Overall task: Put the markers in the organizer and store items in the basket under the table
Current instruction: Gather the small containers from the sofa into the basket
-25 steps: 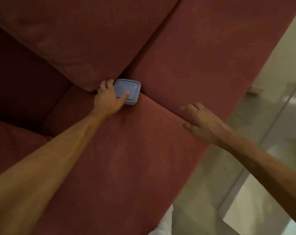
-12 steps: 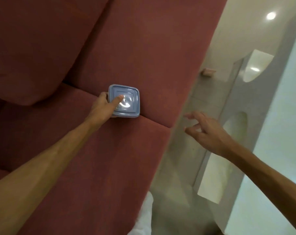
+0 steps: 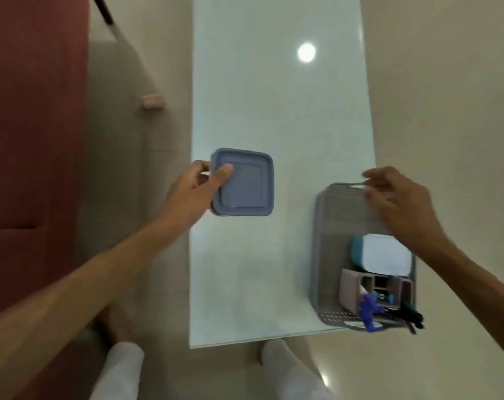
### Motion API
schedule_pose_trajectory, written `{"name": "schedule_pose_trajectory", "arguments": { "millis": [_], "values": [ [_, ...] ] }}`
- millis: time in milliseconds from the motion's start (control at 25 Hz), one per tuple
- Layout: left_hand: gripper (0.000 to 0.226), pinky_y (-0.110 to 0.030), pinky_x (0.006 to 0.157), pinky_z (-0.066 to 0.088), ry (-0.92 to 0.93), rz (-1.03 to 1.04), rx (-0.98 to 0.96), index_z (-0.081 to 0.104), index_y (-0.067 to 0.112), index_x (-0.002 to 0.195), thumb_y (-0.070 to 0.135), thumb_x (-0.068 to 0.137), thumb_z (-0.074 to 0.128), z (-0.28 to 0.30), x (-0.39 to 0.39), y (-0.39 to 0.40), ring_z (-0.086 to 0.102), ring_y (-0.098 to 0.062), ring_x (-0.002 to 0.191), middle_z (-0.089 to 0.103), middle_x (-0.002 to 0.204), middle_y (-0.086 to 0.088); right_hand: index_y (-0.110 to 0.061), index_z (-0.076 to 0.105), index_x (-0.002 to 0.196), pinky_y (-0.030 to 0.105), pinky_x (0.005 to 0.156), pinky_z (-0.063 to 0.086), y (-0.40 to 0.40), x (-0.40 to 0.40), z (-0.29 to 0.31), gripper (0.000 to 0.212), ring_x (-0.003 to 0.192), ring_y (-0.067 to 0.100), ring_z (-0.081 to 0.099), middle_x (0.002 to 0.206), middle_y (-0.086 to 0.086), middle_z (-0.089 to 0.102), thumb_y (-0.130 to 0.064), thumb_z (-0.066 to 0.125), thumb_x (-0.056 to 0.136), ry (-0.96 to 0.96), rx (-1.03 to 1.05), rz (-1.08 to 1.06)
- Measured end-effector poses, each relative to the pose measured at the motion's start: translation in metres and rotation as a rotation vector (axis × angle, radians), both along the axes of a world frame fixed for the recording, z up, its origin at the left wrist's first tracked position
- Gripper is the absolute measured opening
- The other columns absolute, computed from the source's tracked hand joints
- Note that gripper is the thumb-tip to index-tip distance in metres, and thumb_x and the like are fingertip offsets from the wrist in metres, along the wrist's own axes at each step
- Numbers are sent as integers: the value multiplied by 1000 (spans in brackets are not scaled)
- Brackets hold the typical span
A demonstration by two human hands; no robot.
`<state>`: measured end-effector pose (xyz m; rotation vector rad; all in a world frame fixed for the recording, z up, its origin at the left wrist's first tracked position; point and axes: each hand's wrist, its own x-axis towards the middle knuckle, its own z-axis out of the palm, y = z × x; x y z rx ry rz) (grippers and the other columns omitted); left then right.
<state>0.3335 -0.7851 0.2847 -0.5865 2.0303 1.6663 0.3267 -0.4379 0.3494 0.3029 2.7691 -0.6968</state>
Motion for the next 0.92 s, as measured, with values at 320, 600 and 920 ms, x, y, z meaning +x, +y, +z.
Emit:
{"name": "schedule_pose_trajectory", "arguments": {
  "millis": [320,600,920],
  "values": [
    [45,-36,77,62,-65,-331,-133,64,15,113,57,96,65,-35,-8,269,71,-16,90,72,101,1,-22,59,143,50,104,56,226,45,-68,41,109,26,71,131,6,71,-31,65,103,-375,-167,-460],
    [44,-26,68,48,-27,-156,-324,53,4,129,43,108,51,-79,-10,341,65,-25,99,63,110,-6,-27,76,126,38,87,65,222,63,-105,34,98,18,80,110,-5,82,-17,52,104,-313,-490,-547],
    [53,-15,77,52,-87,12,-224,61,16,143,22,93,78,-85,11,360,69,-13,102,69,114,5,-36,77,122,42,104,59,203,66,-94,30,110,6,74,115,-18,79,-37,61,96,-274,-626,-580]
  ]
}}
